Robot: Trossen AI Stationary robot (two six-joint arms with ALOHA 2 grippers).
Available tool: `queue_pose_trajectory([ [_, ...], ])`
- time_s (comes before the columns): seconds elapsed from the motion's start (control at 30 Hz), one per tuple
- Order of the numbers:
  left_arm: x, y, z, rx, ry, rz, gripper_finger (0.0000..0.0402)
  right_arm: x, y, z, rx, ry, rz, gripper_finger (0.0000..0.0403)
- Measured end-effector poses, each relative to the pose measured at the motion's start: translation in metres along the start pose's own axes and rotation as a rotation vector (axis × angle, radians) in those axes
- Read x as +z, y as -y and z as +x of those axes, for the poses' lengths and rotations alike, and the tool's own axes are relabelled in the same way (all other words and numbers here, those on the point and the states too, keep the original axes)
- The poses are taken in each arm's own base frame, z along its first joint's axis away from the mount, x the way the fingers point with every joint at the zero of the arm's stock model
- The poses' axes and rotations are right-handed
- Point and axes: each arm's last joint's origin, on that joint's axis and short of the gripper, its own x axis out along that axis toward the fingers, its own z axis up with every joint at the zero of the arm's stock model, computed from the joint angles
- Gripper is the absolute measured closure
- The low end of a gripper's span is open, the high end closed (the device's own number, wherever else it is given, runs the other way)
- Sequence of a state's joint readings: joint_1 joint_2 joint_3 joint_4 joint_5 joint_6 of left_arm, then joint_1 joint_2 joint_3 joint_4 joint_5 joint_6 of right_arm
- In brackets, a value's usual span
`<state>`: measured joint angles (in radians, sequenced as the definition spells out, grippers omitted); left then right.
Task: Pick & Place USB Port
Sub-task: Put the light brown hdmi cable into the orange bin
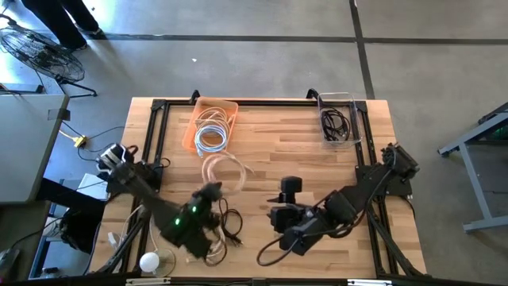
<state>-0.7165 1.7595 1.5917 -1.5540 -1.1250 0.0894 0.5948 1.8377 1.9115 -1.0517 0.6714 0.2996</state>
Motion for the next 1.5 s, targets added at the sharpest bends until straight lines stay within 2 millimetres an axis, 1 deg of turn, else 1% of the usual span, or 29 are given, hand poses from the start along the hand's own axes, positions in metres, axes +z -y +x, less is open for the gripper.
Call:
queue_pose_trajectory([
  [0.1, -0.01, -0.014, 0.023, -0.037, -0.079, -0.081, 0.0371, -0.009, -0.005, 0.007, -0.034, -0.023, 0.004, 0.0224],
  [0.23, -0.026, -0.029, 0.061, -0.171, -0.188, -0.134, 0.0371, -0.024, -0.013, 0.02, -0.062, -0.058, -0.028, 0.0224],
  [0.4, -0.053, -0.047, 0.11, -0.29, -0.328, -0.171, 0.0371, -0.037, -0.016, 0.031, -0.139, -0.068, -0.047, 0.0226],
  [0.47, -0.069, -0.053, 0.131, -0.327, -0.395, -0.187, 0.0371, -0.04, -0.018, 0.032, -0.159, -0.07, -0.063, 0.0225],
  [0.57, -0.098, -0.063, 0.161, -0.38, -0.497, -0.234, 0.0371, -0.043, -0.021, 0.031, -0.181, -0.06, -0.077, 0.0226],
  [0.67, -0.128, -0.067, 0.189, -0.46, -0.591, -0.327, 0.0371, -0.044, -0.024, 0.028, -0.174, -0.059, -0.08, 0.0225],
  [0.73, -0.149, -0.069, 0.203, -0.502, -0.649, -0.386, 0.0371, -0.045, -0.026, 0.027, -0.172, -0.054, -0.085, 0.0225],
  [0.83, -0.175, -0.071, 0.221, -0.514, -0.722, -0.465, 0.0371, -0.046, -0.029, 0.024, -0.182, -0.041, -0.083, 0.0226],
  [0.93, -0.194, -0.074, 0.24, -0.525, -0.715, -0.536, 0.0371, -0.046, -0.031, 0.022, -0.189, -0.032, -0.081, 0.0228],
  [1.03, -0.202, -0.078, 0.255, -0.541, -0.622, -0.609, 0.0371, -0.047, -0.032, 0.021, -0.187, -0.03, -0.077, 0.0228],
  [1.13, -0.202, -0.084, 0.264, -0.517, -0.531, -0.675, 0.0371, -0.046, -0.032, 0.021, -0.187, -0.029, -0.069, 0.0229],
  [1.2, -0.201, -0.086, 0.266, -0.495, -0.522, -0.691, 0.0371, -0.046, -0.032, 0.021, -0.187, -0.029, -0.068, 0.0229],
  [1.33, -0.199, -0.085, 0.265, -0.504, -0.521, -0.68, 0.0371, -0.046, -0.032, 0.021, -0.187, -0.029, -0.068, 0.023],
  [1.5, -0.196, -0.077, 0.264, -0.544, -0.524, -0.674, 0.0371, -0.047, -0.032, 0.021, -0.186, -0.03, -0.068, 0.023],
])
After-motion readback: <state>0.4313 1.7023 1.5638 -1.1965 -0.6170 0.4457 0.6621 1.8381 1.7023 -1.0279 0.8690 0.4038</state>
